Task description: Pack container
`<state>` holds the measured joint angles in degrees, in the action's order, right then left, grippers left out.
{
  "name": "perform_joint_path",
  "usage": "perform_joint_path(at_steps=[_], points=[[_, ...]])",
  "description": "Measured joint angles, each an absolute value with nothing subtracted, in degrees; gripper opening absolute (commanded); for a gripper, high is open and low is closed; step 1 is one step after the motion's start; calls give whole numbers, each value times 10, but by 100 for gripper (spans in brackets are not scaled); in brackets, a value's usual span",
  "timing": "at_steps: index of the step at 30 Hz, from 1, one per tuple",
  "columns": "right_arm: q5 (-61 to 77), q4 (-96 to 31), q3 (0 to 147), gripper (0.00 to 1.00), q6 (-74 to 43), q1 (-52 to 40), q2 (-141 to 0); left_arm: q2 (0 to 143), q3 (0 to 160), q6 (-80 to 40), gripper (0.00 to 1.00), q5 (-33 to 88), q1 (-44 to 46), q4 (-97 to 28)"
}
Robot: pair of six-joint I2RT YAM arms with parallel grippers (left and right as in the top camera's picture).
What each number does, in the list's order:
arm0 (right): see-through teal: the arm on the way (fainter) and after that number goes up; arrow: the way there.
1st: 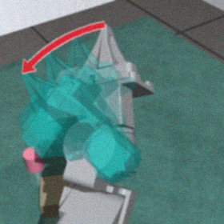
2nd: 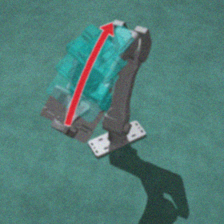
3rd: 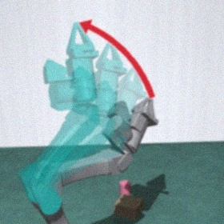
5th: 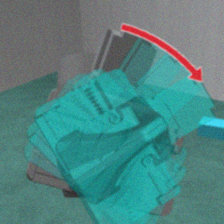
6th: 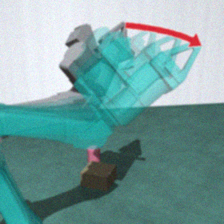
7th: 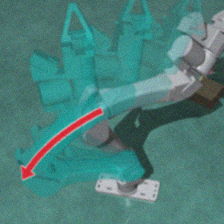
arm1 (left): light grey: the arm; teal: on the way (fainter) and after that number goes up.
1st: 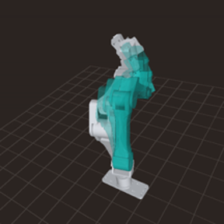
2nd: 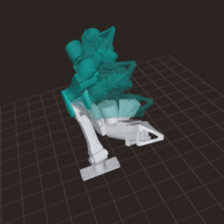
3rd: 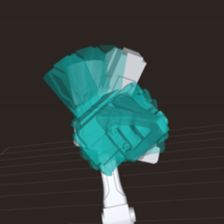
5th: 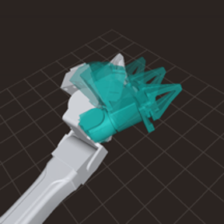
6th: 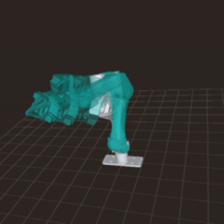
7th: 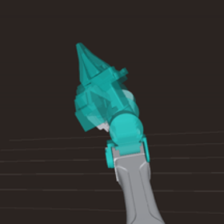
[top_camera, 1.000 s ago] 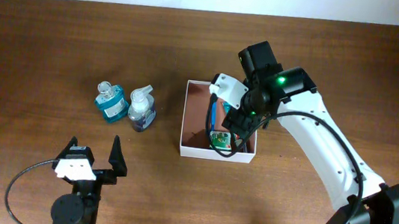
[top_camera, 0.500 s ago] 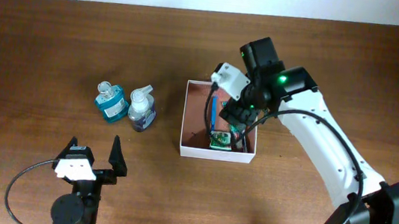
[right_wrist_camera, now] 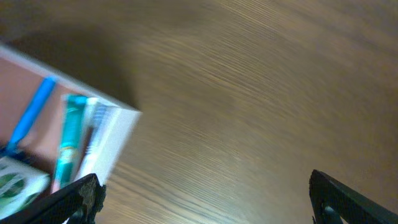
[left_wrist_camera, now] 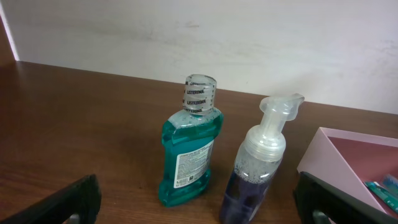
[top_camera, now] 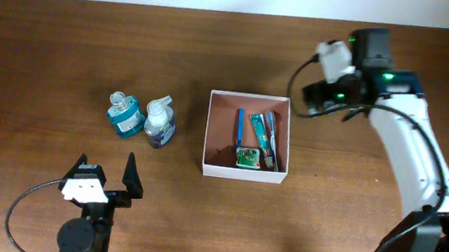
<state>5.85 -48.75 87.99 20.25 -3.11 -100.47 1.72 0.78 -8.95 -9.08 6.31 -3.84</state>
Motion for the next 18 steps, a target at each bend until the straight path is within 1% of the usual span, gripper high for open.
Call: perform_joint_path(at_steps=[8, 18], points=[[55, -488, 880, 98, 167, 53, -1005, 17, 8, -90, 99, -91, 63, -38], [55, -488, 880, 98, 164, 75, -1005, 17, 8, -90, 99, -91, 63, -38]])
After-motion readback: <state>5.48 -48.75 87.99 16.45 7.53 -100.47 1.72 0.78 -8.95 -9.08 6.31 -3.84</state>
